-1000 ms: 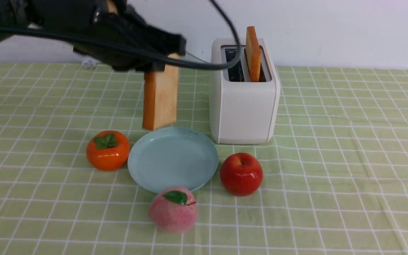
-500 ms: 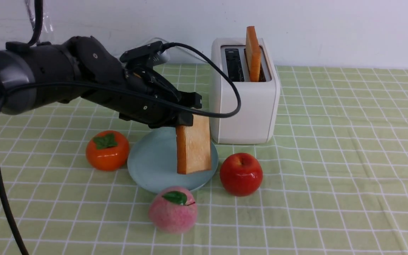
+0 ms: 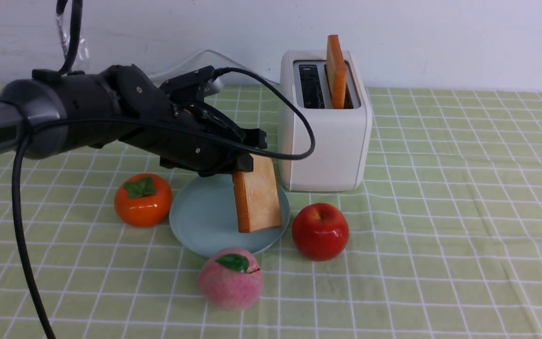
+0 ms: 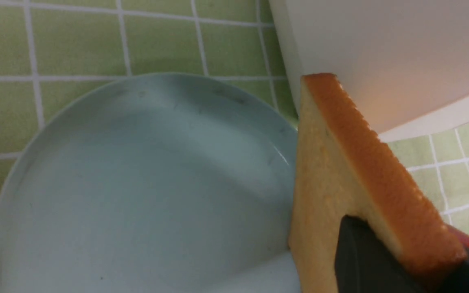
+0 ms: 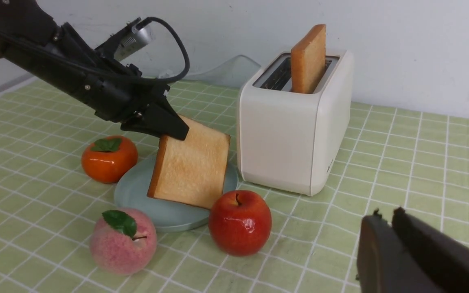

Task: Take toasted bread from bread machine on green coffee tablecloth place on plate.
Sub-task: 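Place the slice of bread on the plate with the left gripper, then grasp the toast slice in the toaster and pull it up out of the slot with the right gripper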

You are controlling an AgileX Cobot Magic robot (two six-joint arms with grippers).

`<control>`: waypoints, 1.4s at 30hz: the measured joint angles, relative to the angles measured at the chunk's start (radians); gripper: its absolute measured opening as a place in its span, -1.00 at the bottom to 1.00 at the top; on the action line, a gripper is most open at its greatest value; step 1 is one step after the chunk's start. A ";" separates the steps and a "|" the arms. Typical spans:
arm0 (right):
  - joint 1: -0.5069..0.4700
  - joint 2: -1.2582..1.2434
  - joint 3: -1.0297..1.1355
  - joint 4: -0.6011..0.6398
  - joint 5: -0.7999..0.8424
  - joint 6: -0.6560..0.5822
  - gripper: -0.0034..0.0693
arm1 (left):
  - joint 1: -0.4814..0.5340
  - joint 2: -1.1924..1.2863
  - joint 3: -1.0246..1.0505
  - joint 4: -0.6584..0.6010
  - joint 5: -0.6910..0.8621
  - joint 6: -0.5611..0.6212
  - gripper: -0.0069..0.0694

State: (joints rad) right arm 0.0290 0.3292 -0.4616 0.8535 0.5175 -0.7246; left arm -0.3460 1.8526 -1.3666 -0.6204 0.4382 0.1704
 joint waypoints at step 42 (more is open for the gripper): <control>0.000 0.460 -0.305 0.030 0.072 -0.001 -0.76 | 0.003 -0.730 0.273 0.608 0.242 -0.486 -0.85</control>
State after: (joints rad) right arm 0.0290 0.7894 -0.7661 0.8833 0.5891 -0.7257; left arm -0.3428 1.1229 -1.0936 -0.0126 0.6804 -0.3155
